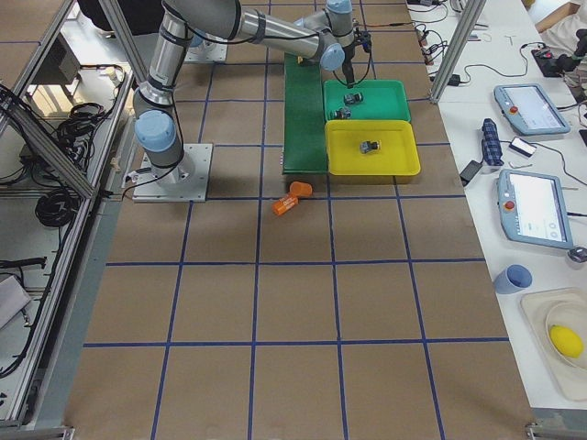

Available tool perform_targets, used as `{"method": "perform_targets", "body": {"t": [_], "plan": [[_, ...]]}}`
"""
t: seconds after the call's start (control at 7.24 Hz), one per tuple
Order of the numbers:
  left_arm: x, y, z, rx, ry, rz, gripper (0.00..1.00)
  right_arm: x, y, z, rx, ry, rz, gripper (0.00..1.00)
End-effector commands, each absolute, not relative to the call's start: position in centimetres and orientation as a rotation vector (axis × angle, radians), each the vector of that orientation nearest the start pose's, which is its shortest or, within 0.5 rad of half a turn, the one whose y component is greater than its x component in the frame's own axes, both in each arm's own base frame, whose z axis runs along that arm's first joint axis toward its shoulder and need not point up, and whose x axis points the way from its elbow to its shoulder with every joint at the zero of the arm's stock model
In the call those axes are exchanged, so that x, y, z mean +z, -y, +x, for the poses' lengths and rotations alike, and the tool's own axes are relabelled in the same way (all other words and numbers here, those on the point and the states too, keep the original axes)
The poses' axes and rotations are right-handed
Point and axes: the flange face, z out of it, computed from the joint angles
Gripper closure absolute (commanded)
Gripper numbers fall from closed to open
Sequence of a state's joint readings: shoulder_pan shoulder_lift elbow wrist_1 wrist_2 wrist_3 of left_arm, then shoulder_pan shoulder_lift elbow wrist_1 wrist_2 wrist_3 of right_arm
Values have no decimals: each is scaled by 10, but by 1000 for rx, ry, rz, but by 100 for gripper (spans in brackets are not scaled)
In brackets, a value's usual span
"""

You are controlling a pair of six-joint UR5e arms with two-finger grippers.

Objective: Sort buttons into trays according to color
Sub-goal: 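Return right gripper to the belt and grasp the last yellow-capped button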

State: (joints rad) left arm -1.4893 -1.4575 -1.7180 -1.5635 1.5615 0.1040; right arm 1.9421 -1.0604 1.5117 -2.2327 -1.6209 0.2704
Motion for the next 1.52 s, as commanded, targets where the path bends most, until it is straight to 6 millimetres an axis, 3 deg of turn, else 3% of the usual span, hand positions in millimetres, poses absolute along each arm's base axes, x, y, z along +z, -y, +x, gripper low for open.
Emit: {"method": "perform_targets", "body": {"t": [0.0, 0.28, 0.55, 0.83, 1.24, 1.38], "plan": [[469, 450, -98, 40, -3153, 31, 0, 324, 518, 401, -230, -3118, -71, 0], [467, 450, -99, 47, -3155, 34, 0, 300, 467, 428, -166, -3128, 32, 0], [463, 455, -98, 54, -3155, 31, 0, 298, 445, 451, -191, -3112, 76, 0], [464, 453, -99, 49, -3155, 36, 0, 289, 441, 457, -166, -3104, 215, 0], [464, 455, -98, 30, -3154, 36, 0, 277, 440, 463, -164, -3123, 189, 5], [463, 456, -98, 35, -3154, 36, 0, 274, 448, 469, -252, -3081, 133, 5]]}}
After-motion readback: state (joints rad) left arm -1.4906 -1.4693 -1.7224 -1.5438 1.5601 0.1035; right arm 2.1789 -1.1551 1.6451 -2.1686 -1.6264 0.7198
